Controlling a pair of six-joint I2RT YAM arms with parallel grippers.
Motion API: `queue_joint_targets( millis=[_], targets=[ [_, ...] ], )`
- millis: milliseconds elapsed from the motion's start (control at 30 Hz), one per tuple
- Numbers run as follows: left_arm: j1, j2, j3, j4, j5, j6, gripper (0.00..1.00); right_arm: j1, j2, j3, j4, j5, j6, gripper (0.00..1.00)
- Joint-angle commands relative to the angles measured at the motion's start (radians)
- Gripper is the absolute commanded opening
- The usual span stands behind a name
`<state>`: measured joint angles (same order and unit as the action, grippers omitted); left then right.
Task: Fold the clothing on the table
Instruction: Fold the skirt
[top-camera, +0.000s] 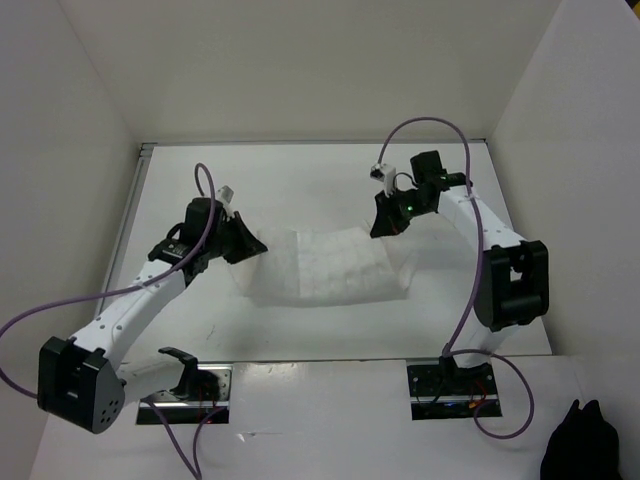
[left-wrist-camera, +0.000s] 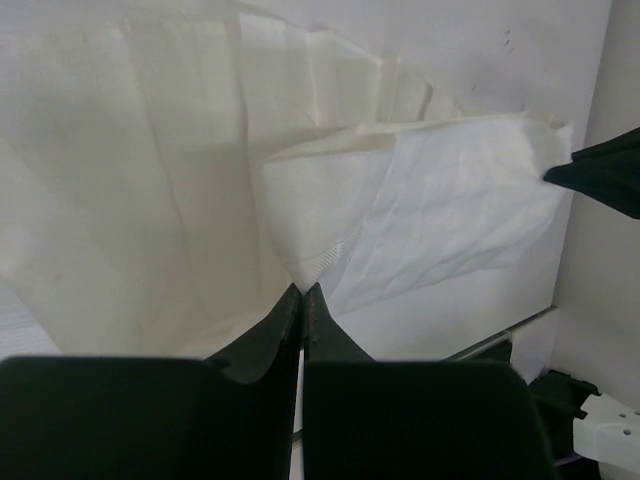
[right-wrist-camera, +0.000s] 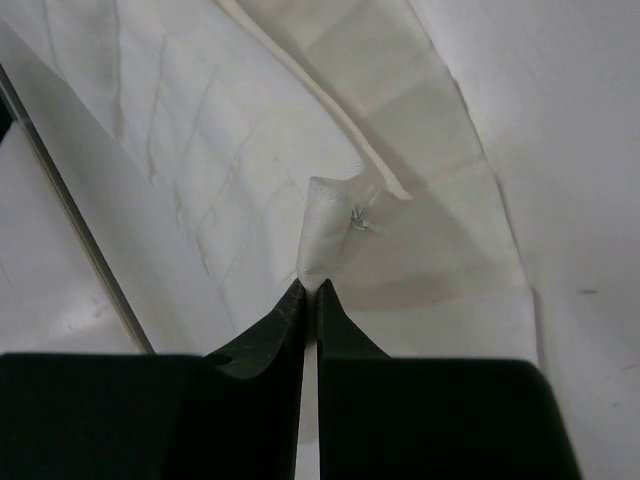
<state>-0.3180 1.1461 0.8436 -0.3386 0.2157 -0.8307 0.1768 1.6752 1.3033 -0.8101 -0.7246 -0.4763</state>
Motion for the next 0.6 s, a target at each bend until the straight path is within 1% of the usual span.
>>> queue_joint_targets(
  millis=[0,67,133,167,233,333,467,567],
  targets=[
    [-0.001,-0.031,0.029,-0.007,-0.053,0.045,0.0,-0.019,-0.049,0.031,0.19,-0.096,0.119,0.0],
    [-0.001,-0.019,0.029,0.009,-0.053,0.045,0.0,-0.019,-0.049,0.031,0.281,-0.096,0.203,0.0],
    [-0.001,0.018,0.04,0.018,-0.044,0.045,0.0,-0.019,-0.049,0.031,0.354,-0.096,0.247,0.0],
    [-0.001,0.018,0.04,0.03,-0.029,0.045,0.0,-0.019,-0.049,0.031,0.367,-0.096,0.26,0.0],
    [-0.001,0.027,0.051,0.039,-0.029,0.045,0.0,-0.019,-0.049,0.031,0.399,-0.049,0.275,0.0],
    [-0.001,0.018,0.071,0.026,-0.051,0.054,0.0,-0.019,-0.049,0.021,0.41,-0.015,0.275,0.0],
    [-0.001,0.007,0.094,0.007,-0.061,0.064,0.0,-0.028,-0.058,-0.001,0.41,-0.031,0.263,0.0],
    [-0.001,0.007,0.158,-0.002,-0.042,0.064,0.0,-0.028,-0.068,0.056,0.399,-0.068,0.284,0.0]
  ],
)
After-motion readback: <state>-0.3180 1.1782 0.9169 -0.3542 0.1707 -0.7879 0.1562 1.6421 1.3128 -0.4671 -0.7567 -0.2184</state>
